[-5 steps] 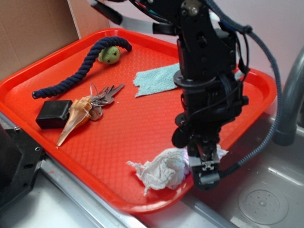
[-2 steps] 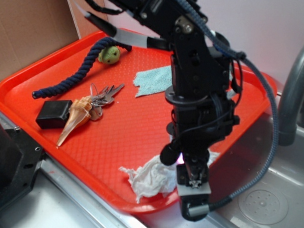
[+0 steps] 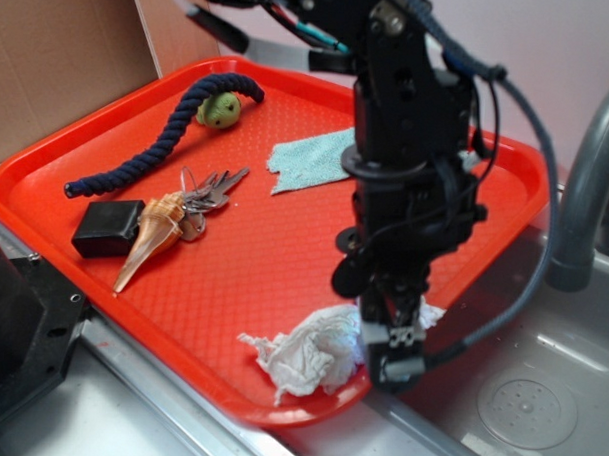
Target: Grab the white paper.
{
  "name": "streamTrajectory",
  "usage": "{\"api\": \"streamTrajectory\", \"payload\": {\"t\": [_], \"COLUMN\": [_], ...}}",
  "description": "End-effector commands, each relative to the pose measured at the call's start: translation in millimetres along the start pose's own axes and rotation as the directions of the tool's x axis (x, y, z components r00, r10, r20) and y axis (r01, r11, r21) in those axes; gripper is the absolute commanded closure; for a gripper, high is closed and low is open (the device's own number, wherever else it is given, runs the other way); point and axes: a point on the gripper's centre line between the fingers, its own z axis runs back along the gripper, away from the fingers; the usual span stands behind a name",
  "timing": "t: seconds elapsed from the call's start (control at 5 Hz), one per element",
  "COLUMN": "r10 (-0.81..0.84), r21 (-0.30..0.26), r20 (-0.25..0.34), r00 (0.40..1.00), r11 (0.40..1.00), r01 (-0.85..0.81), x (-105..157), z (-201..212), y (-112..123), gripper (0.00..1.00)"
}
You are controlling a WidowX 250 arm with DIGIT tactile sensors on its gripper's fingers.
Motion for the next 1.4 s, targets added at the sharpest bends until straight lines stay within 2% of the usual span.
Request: {"api": "streamTrajectory", "payload": {"t": [0.0, 0.2, 0.4, 1.0, 1.2], "r10": [-0.033, -0.012, 0.002, 0.002, 0.047], "r21": [0.05, 0.101, 0.183, 0.183, 0.161], "r20": [0.039, 0.06, 0.125, 0.125, 0.234], "r00": [0.999, 0.998, 0.992, 0.992, 0.971], "r11": [0.998, 0.995, 0.983, 0.983, 0.983], "r01": [0.031, 0.006, -0.025, -0.025, -0.087], "x": [-6.5, -15.4, -36.5, -36.5, -40.6], "z": [31.2, 61.6, 91.4, 91.4, 62.3], "y": [-15.8, -19.2, -35.6, -35.6, -37.9], "gripper": [1.0, 1.0, 0.0, 0.0, 0.0]}}
